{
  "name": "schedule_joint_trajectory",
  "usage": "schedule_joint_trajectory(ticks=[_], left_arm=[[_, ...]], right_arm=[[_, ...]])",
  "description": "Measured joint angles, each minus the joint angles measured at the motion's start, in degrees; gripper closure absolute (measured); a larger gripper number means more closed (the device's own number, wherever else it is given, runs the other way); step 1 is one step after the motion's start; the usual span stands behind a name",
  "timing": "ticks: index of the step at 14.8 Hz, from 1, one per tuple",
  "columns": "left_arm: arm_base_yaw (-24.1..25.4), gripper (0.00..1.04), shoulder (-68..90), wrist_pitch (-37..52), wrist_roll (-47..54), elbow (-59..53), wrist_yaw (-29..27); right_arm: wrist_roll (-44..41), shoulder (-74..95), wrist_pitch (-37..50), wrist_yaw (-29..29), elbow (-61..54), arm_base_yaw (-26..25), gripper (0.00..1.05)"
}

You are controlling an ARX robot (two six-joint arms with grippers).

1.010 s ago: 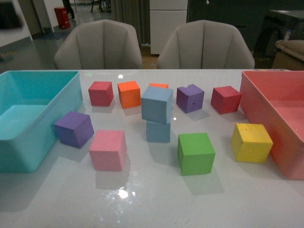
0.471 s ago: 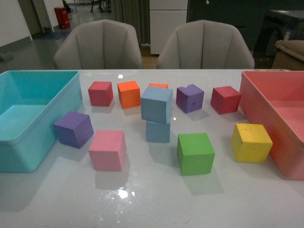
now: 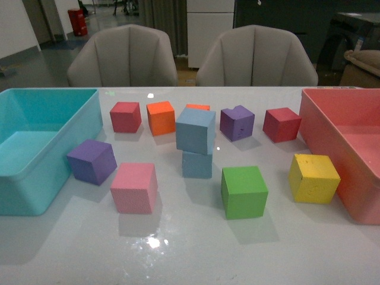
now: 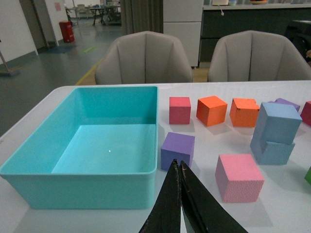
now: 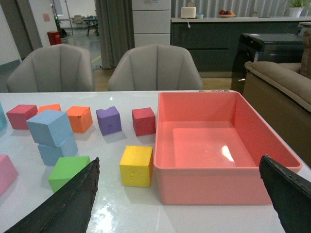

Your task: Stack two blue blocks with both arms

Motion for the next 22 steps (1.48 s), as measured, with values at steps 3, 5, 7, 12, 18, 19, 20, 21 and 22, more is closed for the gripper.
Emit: schedule_joint_trajectory(ticks=[3,5,7,12,18,19,20,21,22], left_arm=[[0.11,1.03,-7.21,-5.44,0.0,0.0,0.09],[0.11,1.03,-11.19,-9.88,0.0,-0.02,0.09],[0.11,1.03,-15.06,-13.31,0.0,0.0,0.09],[0.11,1.03,-21.22,-19.74,0.0,-0.02,0.09],[0.11,1.03,-32.46,-31.82,0.02,0.0,-0.07],[0.11,1.03,-32.48,-31.47,0.0,0.0,0.07],[0.11,1.03,-32.48,-31.63,0.0,0.0,0.09],[0.11,1.01,-32.48,-31.54,0.0,0.0,0.09],[0.11,0.88,-32.48,-31.54,0.0,0.0,0.09]], right_arm=[[0.0,0.0,0.0,0.0,0.0,0.0,0.06],[0.0,0.0,0.0,0.0,0.0,0.0,0.06],[0.0,0.0,0.0,0.0,0.0,0.0,0.06],[0.0,0.0,0.0,0.0,0.0,0.0,0.06],[0.0,0.0,0.02,-0.02,0.0,0.0,0.06],[0.0,0.0,-0.02,-0.02,0.0,0.0,0.06],[0.0,0.0,0.02,-0.02,0.0,0.0,0.06],[0.0,0.0,0.02,-0.02,0.0,0.0,0.06],[0.0,0.0,0.0,-0.02,0.0,0.0,0.06]])
